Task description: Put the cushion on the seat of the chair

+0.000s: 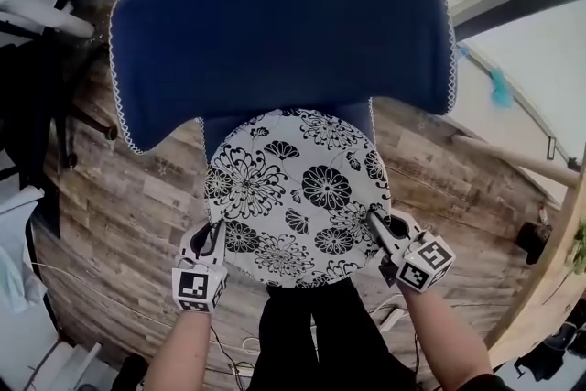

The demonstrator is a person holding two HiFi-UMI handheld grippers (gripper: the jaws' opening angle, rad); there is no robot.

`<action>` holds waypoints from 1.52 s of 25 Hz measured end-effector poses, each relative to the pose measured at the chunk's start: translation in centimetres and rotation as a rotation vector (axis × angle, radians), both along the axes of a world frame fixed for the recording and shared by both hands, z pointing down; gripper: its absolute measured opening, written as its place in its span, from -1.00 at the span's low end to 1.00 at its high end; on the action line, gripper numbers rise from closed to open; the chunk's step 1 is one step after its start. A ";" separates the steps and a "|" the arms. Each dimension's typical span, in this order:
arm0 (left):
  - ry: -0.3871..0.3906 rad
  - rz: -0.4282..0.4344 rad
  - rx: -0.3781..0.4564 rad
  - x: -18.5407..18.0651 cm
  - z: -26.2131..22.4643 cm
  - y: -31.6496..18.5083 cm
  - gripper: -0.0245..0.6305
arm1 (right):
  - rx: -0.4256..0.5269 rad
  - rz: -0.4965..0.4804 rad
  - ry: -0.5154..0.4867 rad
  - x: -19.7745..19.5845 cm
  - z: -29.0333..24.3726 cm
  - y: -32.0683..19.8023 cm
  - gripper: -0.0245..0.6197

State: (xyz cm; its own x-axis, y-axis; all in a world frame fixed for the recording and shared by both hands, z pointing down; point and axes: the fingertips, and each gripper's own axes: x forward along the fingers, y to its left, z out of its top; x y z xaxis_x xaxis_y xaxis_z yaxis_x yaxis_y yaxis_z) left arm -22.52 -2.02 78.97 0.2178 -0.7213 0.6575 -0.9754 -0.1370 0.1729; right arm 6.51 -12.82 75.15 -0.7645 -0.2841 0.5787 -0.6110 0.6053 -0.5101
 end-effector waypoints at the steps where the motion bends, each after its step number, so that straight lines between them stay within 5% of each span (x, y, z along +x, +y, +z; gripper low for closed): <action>1: -0.004 -0.011 -0.003 -0.2 0.3 0.0 -0.80 | -0.009 0.001 0.004 0.0 0.6 0.2 -0.81; 9: -0.030 -0.030 -0.013 -0.7 2.2 -0.2 -0.78 | -0.043 -0.024 0.120 1.0 4.1 0.7 -0.80; 14: -0.069 -0.069 -0.027 -1.4 3.0 -0.2 -0.64 | -0.009 -0.008 0.233 2.3 4.9 -0.3 -0.32; 19: -0.058 -0.143 -0.026 -2.7 3.4 -0.2 -0.48 | 0.005 0.008 0.349 3.1 6.1 -0.9 -0.20; 23: -0.024 -0.230 -0.046 -4.1 3.6 0.2 -0.20 | 0.022 0.015 0.368 3.4 6.1 -0.9 -0.19; 38: -0.118 -0.245 0.094 -5.7 -6.3 0.1 -0.19 | 0.216 0.100 0.240 2.6 -3.9 -1.9 -0.18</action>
State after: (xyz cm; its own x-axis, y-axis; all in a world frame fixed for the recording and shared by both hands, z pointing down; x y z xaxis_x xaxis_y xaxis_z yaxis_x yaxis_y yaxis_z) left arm -28.25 -1.96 72.70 -0.0443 -0.8019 0.5958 -0.9940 0.0952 0.0542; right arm 9.13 -14.77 71.21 -0.5755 -0.4865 0.6573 -0.7603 0.6143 -0.2110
